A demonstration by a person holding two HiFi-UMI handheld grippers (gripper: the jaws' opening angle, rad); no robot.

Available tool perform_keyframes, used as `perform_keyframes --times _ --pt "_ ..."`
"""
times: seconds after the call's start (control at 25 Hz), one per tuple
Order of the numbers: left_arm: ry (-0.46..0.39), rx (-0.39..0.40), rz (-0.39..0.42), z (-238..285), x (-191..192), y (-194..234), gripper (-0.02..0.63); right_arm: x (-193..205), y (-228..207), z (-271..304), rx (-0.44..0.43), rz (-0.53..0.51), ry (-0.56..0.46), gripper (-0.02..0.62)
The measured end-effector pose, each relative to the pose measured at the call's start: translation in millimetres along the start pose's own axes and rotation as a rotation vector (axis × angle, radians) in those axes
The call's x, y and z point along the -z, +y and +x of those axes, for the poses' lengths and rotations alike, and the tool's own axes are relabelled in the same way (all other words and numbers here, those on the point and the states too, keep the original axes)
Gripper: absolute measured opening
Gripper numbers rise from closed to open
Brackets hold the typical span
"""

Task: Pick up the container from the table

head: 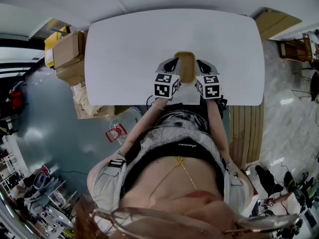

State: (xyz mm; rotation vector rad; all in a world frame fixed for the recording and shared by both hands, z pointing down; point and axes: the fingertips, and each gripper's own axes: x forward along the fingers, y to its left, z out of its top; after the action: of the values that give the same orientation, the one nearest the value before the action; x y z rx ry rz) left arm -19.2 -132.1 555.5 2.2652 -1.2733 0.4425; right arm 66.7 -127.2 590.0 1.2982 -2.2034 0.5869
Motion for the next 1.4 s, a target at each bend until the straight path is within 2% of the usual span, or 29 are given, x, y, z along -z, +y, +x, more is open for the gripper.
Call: perform_keyframes --times 0.44,1.4 --pt "0.071 -0.005 -0.008 6 25 3 0.000 18 0 9 -0.005 -0.005 0.061 0.026" --pt "0.218 -0.018 -0.108 23 72 26 0.000 61 -4 33 -0.023 0.027 0.210 0.026"
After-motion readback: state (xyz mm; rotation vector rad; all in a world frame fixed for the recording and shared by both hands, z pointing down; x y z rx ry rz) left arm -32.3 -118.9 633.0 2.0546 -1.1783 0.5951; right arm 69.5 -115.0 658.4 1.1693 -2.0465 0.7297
